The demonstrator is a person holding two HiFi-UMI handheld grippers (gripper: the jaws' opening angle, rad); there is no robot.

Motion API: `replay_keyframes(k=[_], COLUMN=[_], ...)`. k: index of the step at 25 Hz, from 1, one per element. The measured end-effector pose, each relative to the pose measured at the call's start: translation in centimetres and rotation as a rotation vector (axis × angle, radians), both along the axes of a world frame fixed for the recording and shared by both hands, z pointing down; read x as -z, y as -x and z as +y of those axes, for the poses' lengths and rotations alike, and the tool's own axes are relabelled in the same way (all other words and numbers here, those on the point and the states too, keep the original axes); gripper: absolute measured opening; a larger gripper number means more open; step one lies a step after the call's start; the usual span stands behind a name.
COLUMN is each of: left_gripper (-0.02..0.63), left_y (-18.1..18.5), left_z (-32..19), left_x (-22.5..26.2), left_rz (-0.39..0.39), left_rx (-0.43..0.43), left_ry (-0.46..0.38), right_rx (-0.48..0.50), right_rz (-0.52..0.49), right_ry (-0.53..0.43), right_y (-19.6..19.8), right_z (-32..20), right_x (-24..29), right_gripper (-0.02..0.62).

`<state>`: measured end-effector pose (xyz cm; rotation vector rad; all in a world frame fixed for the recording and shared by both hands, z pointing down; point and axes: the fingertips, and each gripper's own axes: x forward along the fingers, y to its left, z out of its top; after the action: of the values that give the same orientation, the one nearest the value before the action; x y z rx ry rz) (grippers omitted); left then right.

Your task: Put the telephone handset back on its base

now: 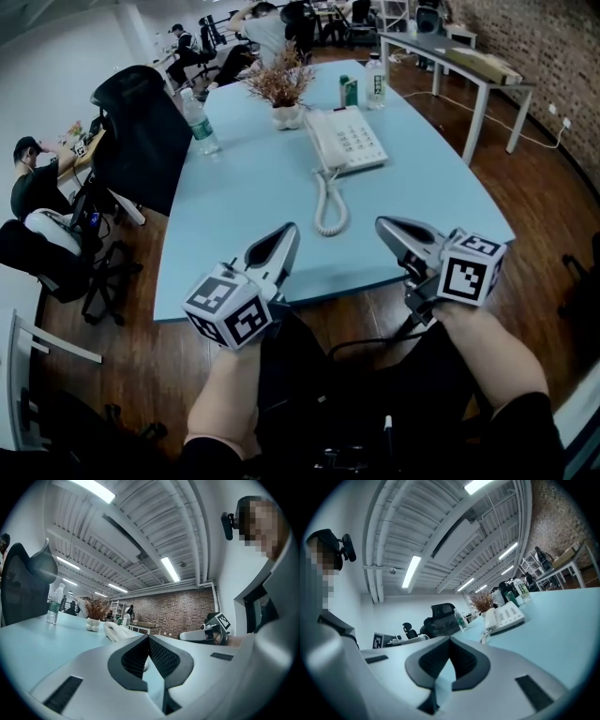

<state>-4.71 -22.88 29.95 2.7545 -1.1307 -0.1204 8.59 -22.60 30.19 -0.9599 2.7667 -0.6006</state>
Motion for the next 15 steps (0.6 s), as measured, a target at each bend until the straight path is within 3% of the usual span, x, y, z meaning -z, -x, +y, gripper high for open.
replay_keyframes(k=[15], left_gripper=[-0.003], left_y=[0.14], left_z=[-0.60], left_x=[-0.73], left_rz=[-0.018], left_rx=[0.013], left_ry=[0.009], right_rx=[0.014], right_rz=[0.013], right_ry=[0.010], right_y=[0.30], right_z=[-0.21], right_x=[-0.89], right_gripper=[0.005])
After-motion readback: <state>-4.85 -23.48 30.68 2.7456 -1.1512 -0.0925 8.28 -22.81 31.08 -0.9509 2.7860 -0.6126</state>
